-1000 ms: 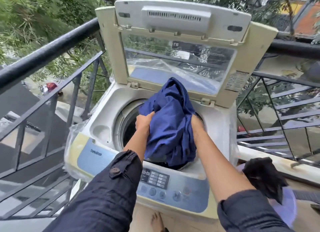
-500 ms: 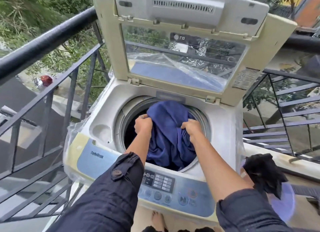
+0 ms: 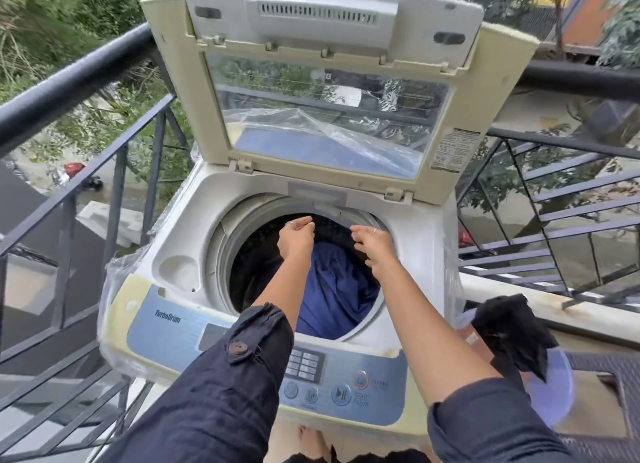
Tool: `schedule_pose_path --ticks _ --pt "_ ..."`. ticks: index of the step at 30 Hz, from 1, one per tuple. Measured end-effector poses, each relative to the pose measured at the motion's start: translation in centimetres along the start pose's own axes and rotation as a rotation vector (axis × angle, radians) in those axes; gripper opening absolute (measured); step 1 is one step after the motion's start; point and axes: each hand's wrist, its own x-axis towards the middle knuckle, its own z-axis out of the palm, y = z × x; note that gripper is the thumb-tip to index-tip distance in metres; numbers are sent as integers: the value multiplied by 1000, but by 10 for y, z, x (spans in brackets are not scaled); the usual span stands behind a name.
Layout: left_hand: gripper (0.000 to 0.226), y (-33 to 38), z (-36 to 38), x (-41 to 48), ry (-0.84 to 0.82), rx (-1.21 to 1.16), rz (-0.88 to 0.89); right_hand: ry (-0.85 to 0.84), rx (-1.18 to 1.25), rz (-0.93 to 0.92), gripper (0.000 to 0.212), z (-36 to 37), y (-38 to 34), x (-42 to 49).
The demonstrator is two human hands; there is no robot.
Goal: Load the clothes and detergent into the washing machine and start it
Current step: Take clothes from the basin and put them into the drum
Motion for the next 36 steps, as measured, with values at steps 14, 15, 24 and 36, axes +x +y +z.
schedule_pose_path --ticks 14,15,24,36 --pt "17 8 130 -103 -28 -129 224 89 281 -173 19 -130 -7 -5" --pt "19 7 141 -113 -16 -103 243 110 307 -185 19 -143 -7 -5" --pt "21 -48 270 -204 -150 4 264 197 319 -182 20 -299 26 -5" --pt "30 -143 401 -239 -418 375 160 458 422 52 18 -481 119 21"
